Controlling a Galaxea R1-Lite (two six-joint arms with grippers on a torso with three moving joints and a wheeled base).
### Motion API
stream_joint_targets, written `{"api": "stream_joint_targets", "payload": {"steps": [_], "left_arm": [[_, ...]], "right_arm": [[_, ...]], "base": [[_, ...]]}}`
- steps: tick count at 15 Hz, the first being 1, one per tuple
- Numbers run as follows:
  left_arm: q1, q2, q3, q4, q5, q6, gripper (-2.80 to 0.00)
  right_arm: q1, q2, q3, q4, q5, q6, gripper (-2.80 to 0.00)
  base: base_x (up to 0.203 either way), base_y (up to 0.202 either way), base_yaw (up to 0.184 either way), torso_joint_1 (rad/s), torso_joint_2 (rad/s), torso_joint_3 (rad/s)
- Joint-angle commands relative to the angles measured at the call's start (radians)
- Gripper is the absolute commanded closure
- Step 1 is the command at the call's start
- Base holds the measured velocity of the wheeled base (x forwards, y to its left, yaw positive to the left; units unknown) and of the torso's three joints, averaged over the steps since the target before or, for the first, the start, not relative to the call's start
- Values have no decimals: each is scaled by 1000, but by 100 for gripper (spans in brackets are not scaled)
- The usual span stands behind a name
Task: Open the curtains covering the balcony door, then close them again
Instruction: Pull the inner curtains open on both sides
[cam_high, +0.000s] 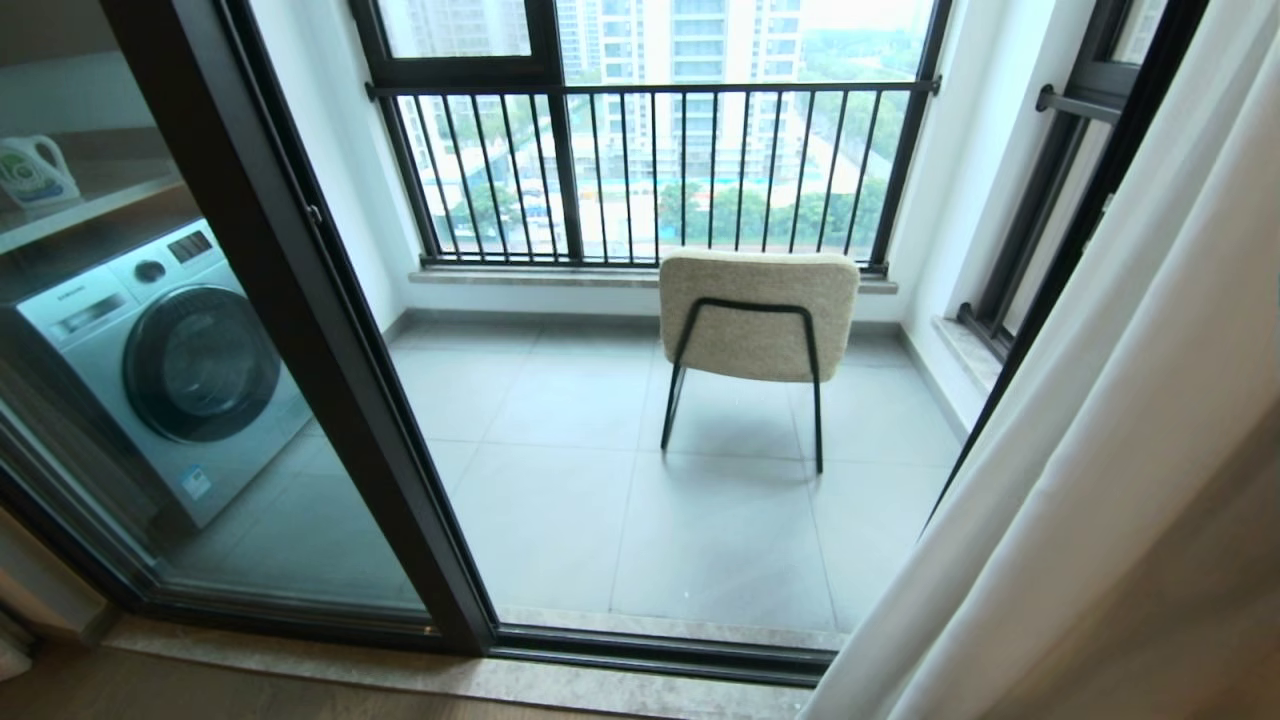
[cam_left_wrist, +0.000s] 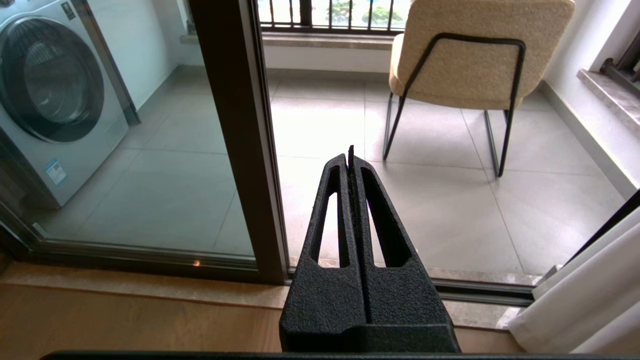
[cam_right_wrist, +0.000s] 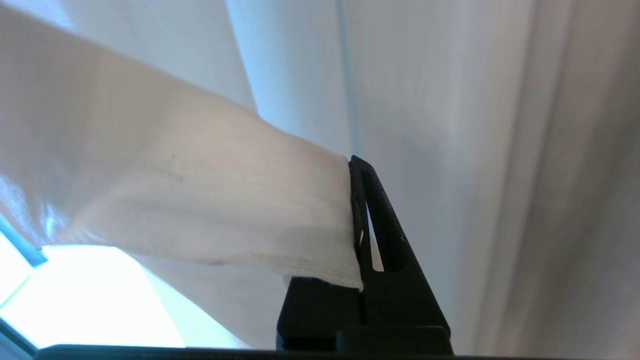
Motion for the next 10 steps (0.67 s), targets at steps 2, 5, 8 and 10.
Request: {"api": "stream_joint_targets", "payload": {"steps": [2,5,8,10], "left_arm": [[1,0,0,0,0,-1,0],[1,0,0,0,0,-1,0],[1,0,0,0,0,-1,0],[1,0,0,0,0,-1,0]], "right_arm": [[12,-10,51,-7,7,1,0],[25,-22,83,-7,8,1,-280],[27,-25,102,-7,4,0,-280],[26,-26,102,-7,-2,0,-280]], "base": [[0,0,0,0,0,0],[0,0,0,0,0,0],[0,0,0,0,0,0],[0,0,0,0,0,0]]}}
